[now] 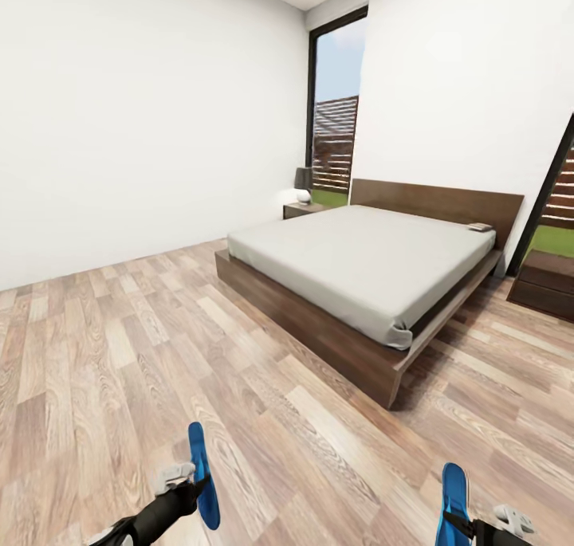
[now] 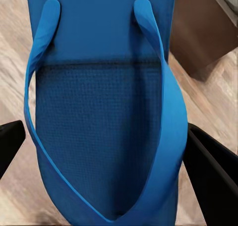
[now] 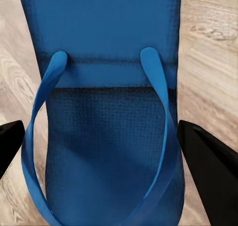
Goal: In the bedroom, move the book from the bed onto either nightstand, and place the two sandals side by side next to the bed.
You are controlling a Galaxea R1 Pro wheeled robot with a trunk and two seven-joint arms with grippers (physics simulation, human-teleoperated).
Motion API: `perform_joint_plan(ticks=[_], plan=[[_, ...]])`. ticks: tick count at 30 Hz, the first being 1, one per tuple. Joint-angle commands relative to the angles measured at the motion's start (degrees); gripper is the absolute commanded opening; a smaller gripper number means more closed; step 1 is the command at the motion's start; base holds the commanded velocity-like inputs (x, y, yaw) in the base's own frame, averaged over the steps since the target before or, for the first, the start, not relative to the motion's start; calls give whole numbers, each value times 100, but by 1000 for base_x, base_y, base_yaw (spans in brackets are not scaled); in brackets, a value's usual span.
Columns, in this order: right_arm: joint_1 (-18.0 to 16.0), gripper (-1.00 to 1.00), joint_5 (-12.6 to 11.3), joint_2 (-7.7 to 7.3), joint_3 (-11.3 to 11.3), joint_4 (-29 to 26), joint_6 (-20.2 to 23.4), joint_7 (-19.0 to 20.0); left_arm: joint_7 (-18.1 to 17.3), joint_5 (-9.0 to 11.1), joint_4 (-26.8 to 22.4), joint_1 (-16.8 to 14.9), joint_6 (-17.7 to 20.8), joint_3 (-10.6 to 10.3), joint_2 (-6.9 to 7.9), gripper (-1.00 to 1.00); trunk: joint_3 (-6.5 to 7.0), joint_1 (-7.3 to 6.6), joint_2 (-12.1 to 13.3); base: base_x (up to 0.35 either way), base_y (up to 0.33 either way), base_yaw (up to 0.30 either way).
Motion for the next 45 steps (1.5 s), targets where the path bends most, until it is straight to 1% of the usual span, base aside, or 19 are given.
perform_joint_plan(ticks=[1, 2, 3, 4, 5, 6, 7, 8, 9, 10, 12, 13, 18, 22, 28, 34, 45], plan=[[-2, -100, 18, 40, -47, 2, 27, 13, 64, 32, 44, -4, -32, -22, -24, -100, 13, -24, 39, 0, 0, -8], [-2, -100, 19, 90, -47, 2, 27, -8, 169, 3, 78, -4, -104, -66, -46, -100, 31, -46, 79, 0, 0, -6], [-3, -100, 23, 215, -45, 2, 27, -102, 400, -64, 135, -4, -265, -164, -89, -100, 49, -68, 119, 0, 0, -4], [-6, -100, 30, 348, -42, 2, 27, -283, 649, -147, 176, -4, -425, -274, -130, -100, 67, -90, 159, 0, 0, -3], [-4, -100, 43, 556, -38, 2, 20, -682, 1024, -267, 211, -4, -600, -449, -211, -100, 85, -112, 199, 0, 0, -1], [-6, -100, 91, 745, -35, 2, -24, -1079, 1360, -356, 233, -4, -692, -610, -294, -100, 103, -134, 240, 0, 0, 0], [-5, -100, 171, 834, -34, 2, -61, -1261, 1536, -391, 252, -4, -727, -703, -341, -100, 121, -156, 280, 0, 0, 0], [-4, -100, 225, 866, -34, 2, -75, -1326, 1605, -403, 268, -4, -740, -742, -363, -100, 139, -178, 320, 0, 0, 0], [-6, -100, 352, 913, -33, 2, -95, -1420, 1709, -421, 324, -4, -757, -809, -394, -100, 157, -200, 360, 0, 0, 0], [-7, -100, 416, 929, -35, 0, -102, -1455, 1746, -428, 362, -4, -764, -835, -405, -100, 175, -222, 400, 0, 0, 0], [-7, -100, 634, 974, -34, -6, -122, -1544, 1845, -445, 584, -4, -787, -900, -435, -100, 211, -265, 480, 0, 0, 0], [-8, -100, 680, 982, -34, -10, -125, -1561, 1863, -450, 657, -4, -794, -912, -440, -100, 229, -287, 520, 0, 0, 0], [-6, -100, 757, 994, -39, -7, -136, -1584, 1890, -460, 898, -4, -805, -933, -449, -100, 319, -397, 721, 0, 0, 0], [-5, -100, 757, 996, -42, -1, -140, -1585, 1892, -462, 967, -4, -828, -931, -449, -100, 390, -485, 881, 0, 0, 0], [-1, -100, 741, 996, -50, 2, -147, -1586, 1884, -449, 1017, -4, -1014, -931, -445, -100, 498, -617, 1122, 0, 0, 0], [-1, -100, 713, 996, -50, 0, -144, -1586, 1885, -450, 1173, -4, -1040, -935, -453, -100, 606, -749, 1363, 0, 0, 0], [-1, -100, 709, 995, -50, 2, -145, -1586, 1885, -445, 1207, -4, -1044, -928, -450, -100, 803, -990, 1804, 0, 0, -1]])
